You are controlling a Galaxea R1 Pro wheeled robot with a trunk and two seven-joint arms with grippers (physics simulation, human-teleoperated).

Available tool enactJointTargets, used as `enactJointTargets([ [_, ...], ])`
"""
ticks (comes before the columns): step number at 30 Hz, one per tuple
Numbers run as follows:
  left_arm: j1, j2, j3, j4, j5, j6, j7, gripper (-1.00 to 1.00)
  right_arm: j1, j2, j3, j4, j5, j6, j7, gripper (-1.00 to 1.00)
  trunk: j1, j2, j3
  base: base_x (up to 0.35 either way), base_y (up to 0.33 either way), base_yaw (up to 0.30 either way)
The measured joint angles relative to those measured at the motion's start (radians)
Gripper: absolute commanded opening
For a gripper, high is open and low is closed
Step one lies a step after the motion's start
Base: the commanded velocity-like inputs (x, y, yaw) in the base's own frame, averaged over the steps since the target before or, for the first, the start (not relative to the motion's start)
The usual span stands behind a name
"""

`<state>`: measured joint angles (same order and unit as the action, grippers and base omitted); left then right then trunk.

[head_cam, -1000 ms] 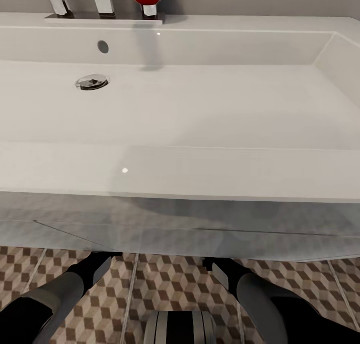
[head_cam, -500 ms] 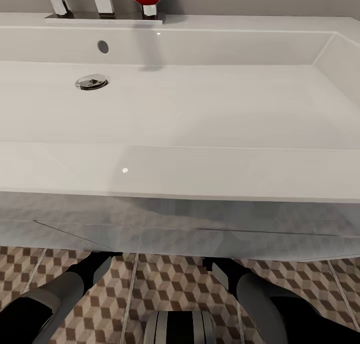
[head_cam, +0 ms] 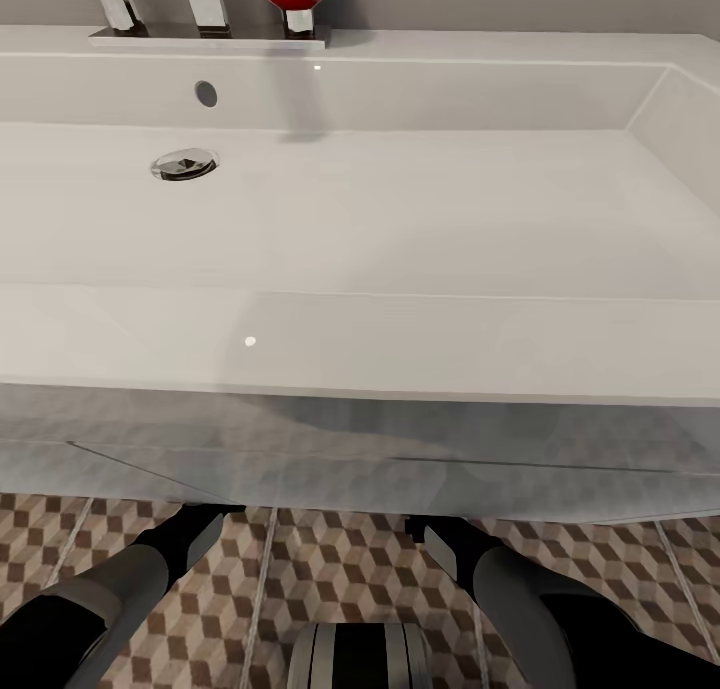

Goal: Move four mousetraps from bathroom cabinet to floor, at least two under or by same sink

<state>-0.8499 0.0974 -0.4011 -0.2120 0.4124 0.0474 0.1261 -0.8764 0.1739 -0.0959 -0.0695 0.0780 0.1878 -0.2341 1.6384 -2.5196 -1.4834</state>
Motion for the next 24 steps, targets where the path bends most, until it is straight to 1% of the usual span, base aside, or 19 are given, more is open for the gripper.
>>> enactJointTargets([
  [24,0.000,0.000,0.000,0.000,0.001,-0.001,0.000,-1.00,0.000,0.000,0.000,0.000,0.000,0.000,0.000,-1.00,0.000,0.000,0.000,0.000,0.000,0.000],
])
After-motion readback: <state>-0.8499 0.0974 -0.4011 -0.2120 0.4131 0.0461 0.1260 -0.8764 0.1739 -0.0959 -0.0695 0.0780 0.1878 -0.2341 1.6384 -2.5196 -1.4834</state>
